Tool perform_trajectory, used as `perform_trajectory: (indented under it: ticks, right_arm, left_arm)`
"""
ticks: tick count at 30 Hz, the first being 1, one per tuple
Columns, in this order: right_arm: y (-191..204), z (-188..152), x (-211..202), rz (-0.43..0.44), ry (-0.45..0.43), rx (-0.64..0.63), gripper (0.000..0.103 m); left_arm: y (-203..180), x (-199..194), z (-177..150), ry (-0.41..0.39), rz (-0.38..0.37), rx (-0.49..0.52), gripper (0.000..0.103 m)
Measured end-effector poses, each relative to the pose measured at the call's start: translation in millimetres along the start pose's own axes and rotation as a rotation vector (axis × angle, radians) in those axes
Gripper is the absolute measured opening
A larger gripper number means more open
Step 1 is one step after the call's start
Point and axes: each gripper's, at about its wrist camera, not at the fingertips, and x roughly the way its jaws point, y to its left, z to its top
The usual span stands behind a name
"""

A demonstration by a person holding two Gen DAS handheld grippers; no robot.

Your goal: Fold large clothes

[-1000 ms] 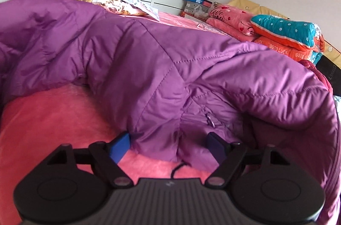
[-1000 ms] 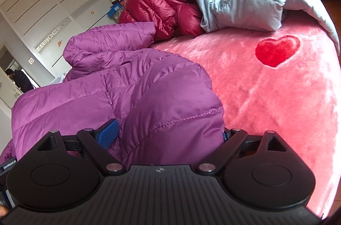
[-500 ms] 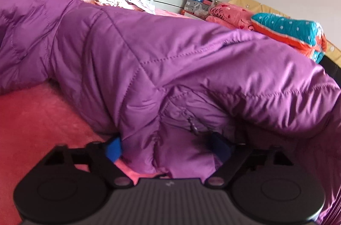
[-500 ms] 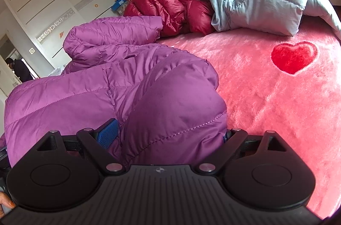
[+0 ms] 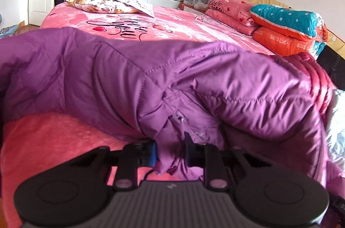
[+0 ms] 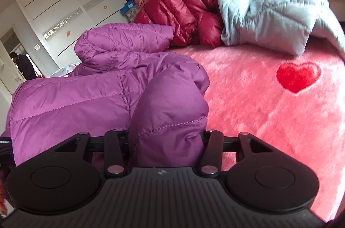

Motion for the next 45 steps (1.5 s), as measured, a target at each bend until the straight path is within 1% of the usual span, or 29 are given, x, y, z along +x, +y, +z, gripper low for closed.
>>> perform_trajectory:
  ticks: [3, 8, 11, 14, 16, 18, 21, 23, 25, 27, 28, 30, 32, 35, 37, 40, 41, 43, 45]
  right_arm:
    - [-1, 4, -9, -0.024, -0.038, -0.01, 0.046]
    - [-9, 13, -27, -0.02, -0.103, 0.013, 0.044]
    - [-20, 20, -38, 0.039, -0.143, 0.09, 0.044]
    - [-34, 25, -46, 0.091, -0.161, 0.176, 0.044]
    - [-42, 25, -46, 0.092, -0.159, 0.226, 0.044]
    - [-48, 24, -42, 0.063, -0.148, 0.249, 0.044]
    - [-47, 22, -41, 0.017, -0.14, 0.227, 0.044]
    - [-42, 22, -37, 0.004, -0.143, 0.204, 0.044]
    - [-41, 23, -34, -0.006, -0.142, 0.191, 0.044]
    - [-41, 23, -33, -0.014, -0.138, 0.186, 0.044]
    - [-42, 24, -31, -0.016, -0.135, 0.191, 0.044]
    - [-44, 25, -27, -0.019, -0.13, 0.199, 0.044]
    - [-45, 27, -23, -0.021, -0.127, 0.204, 0.044]
    - [-45, 27, -19, -0.025, -0.119, 0.204, 0.044]
    - [-47, 27, -17, -0.027, -0.111, 0.207, 0.044]
    - [-49, 27, -13, -0.029, -0.101, 0.211, 0.046]
    - [-50, 27, -12, -0.031, -0.097, 0.211, 0.046]
    - [-51, 28, -9, -0.034, -0.089, 0.213, 0.047]
    - [-53, 29, -6, -0.032, -0.081, 0.217, 0.05]
  left_arm:
    - [6, -20, 4, 0.008, -0.014, 0.0, 0.018]
    - [12, -67, 16, 0.01, -0.031, 0.033, 0.015]
    - [20, -97, 23, 0.008, -0.043, 0.03, 0.014]
    - [28, -119, 25, -0.001, -0.049, 0.02, 0.009]
    - [34, -123, 25, -0.005, -0.05, 0.023, 0.007]
    - [38, -120, 21, 0.007, -0.038, 0.033, 0.007]
    - [45, -114, 7, 0.056, -0.041, 0.017, 0.008]
    - [46, -117, -6, 0.061, -0.051, 0.024, 0.009]
    - [49, -121, -19, 0.065, -0.058, 0.028, 0.012]
    - [52, -126, -33, 0.077, -0.071, 0.026, 0.021]
    - [53, -129, -40, 0.09, -0.084, 0.025, 0.024]
    - [53, -127, -57, 0.13, -0.112, 0.027, 0.033]
    - [50, -119, -71, 0.164, -0.142, 0.025, 0.039]
    - [42, -96, -84, 0.176, -0.176, 0.007, 0.041]
    - [33, -79, -88, 0.144, -0.202, 0.003, 0.045]
    - [17, -57, -87, 0.05, -0.227, 0.041, 0.055]
    - [12, -50, -85, 0.02, -0.226, 0.061, 0.061]
    - [3, -36, -81, -0.022, -0.214, 0.082, 0.062]
    - [-2, -25, -78, -0.049, -0.203, 0.082, 0.062]
